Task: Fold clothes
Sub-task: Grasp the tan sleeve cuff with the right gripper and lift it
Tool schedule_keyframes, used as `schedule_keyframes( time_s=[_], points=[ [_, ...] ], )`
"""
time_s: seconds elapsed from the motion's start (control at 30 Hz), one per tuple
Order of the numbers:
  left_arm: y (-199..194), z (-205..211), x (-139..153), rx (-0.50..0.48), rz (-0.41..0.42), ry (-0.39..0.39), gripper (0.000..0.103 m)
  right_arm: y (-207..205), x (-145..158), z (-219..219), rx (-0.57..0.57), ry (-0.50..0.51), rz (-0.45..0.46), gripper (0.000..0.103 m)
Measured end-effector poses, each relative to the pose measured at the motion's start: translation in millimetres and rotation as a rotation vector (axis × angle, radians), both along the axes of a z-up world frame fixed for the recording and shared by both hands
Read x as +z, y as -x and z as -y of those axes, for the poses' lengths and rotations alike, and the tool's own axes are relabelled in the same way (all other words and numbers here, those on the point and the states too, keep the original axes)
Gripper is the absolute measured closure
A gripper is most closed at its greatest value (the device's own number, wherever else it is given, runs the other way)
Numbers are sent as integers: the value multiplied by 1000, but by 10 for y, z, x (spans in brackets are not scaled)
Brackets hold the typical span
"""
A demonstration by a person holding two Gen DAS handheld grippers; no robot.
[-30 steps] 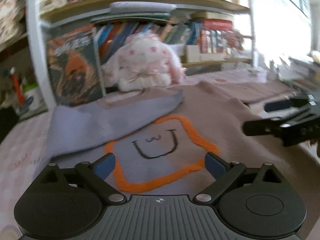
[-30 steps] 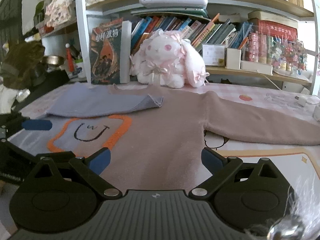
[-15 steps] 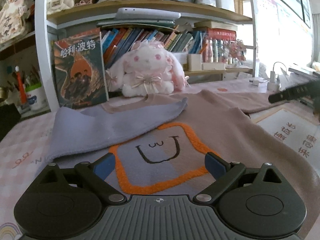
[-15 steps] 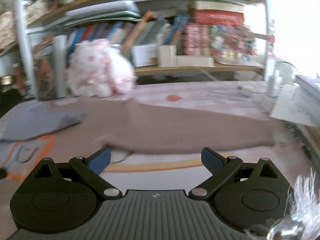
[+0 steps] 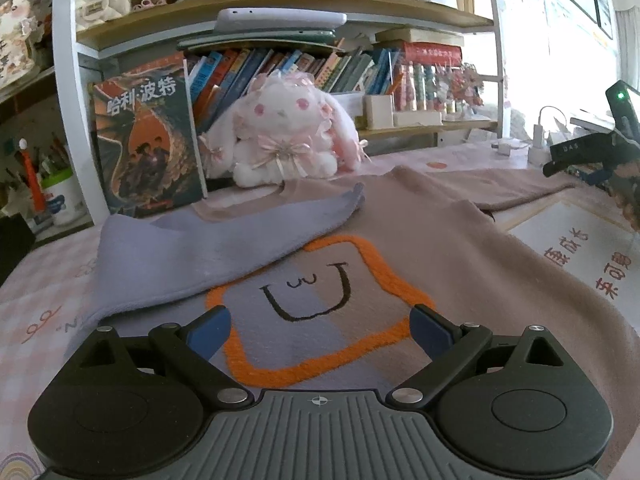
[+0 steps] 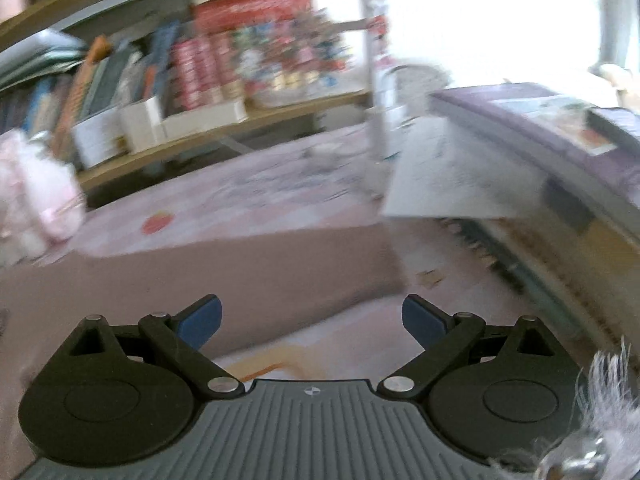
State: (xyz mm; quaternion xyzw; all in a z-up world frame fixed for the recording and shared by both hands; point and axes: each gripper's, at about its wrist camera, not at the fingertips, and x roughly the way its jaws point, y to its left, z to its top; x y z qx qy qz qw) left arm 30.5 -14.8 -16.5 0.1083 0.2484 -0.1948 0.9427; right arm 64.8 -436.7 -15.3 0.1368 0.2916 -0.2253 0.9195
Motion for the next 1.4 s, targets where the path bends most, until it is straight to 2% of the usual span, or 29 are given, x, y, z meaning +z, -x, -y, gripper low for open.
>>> schedule_keyframes(
  time_s=[0.2,0.43,0.6,0.67,0.83,0.9,1.0,1.03,1.07,1.1,1.3,1.4],
  points=[
    [-18,42,-25,-5,-13,-28,5,12,-45,279,-114,-100,29,5],
    [15,89,-33,-8,3,-65,5,-70,112,526,-50,-171,-23,6],
    [20,61,-21,4,10,-49,5,-111,200,731,-26,-256,-54,25],
    [16,38,-13,11,10,-36,5,-127,186,760,-28,-278,-58,25],
    [-3,0,-7,13,-1,-10,5,-161,101,768,-45,-309,-52,35],
    [-4,4,-9,13,-3,-10,5,-181,79,770,-51,-317,-37,44],
    [-1,9,-10,15,-3,-11,5,-212,47,788,-49,-353,3,52],
    [1,10,-10,15,-2,-12,5,-215,31,806,-36,-386,21,57],
    [0,10,-12,15,-4,-11,5,-215,0,835,-17,-447,43,67],
    [-2,9,-14,15,-5,-11,5,-211,-37,861,-8,-511,65,70],
    [-12,14,-22,10,-13,-20,5,-187,-131,796,33,-674,123,70],
    [-14,31,-26,11,-12,-33,5,-235,-99,684,55,-632,116,68]
  ],
)
